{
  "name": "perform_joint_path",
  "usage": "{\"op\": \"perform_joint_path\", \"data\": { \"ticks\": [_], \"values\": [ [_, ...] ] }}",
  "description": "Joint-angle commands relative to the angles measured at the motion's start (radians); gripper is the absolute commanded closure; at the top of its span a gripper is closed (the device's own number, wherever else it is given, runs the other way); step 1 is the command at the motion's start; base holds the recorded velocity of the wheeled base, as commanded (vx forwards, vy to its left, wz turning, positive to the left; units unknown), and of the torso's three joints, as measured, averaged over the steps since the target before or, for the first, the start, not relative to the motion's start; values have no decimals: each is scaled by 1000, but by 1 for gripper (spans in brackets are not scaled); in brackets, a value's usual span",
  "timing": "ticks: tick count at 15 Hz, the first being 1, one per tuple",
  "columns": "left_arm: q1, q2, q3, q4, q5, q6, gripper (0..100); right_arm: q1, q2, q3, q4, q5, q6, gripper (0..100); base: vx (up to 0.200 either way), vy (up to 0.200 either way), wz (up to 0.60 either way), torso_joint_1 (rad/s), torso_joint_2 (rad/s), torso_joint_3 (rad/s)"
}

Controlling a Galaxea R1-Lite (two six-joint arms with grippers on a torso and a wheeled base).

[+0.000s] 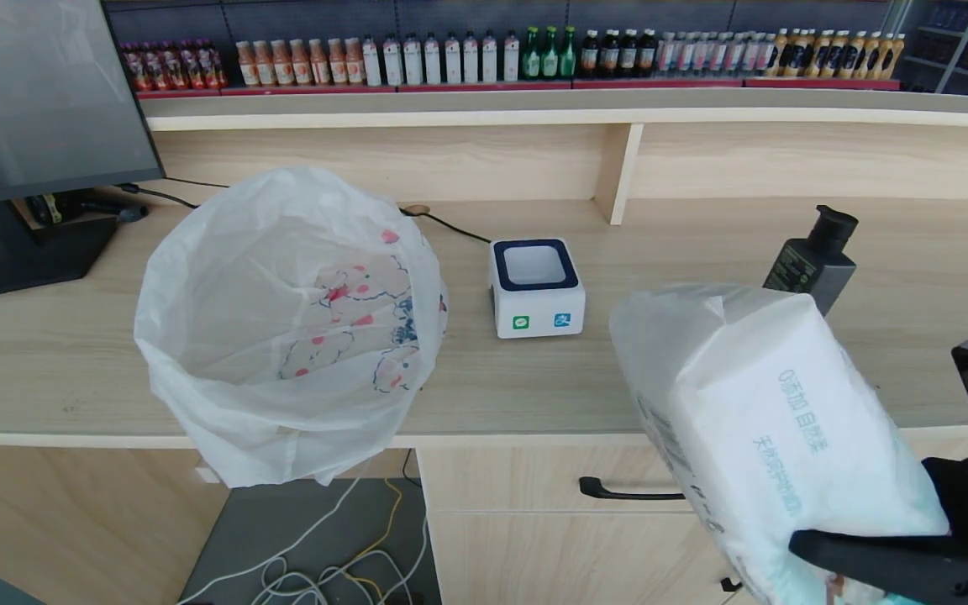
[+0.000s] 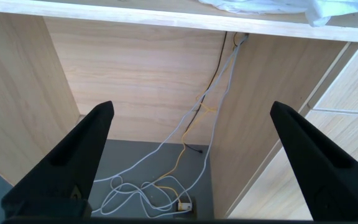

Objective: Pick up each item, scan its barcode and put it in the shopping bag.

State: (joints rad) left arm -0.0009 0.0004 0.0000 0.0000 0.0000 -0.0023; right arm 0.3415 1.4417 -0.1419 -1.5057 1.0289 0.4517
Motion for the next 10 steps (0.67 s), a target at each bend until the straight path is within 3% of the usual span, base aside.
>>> {"op": "perform_joint_path", "data": {
  "ticks": [1,3,7,8,10],
  "values": [
    [-1,0,0,0,0,-1,0,-87,189,-15,-4,-102,-245,100,0,0,0,0,0,0],
    [1,0,0,0,0,-1,0,-79,187,-68,-4,-178,-257,100,0,0,0,0,0,0],
    [-1,0,0,0,0,-1,0,125,154,-173,-5,-770,-286,100,0,0,0,0,0,0],
    [1,0,0,0,0,-1,0,183,126,-186,-2,-849,-292,100,0,0,0,0,0,0],
    [1,0,0,0,0,-1,0,211,120,-180,-2,-934,-358,100,0,0,0,0,0,0]
  ]
}}
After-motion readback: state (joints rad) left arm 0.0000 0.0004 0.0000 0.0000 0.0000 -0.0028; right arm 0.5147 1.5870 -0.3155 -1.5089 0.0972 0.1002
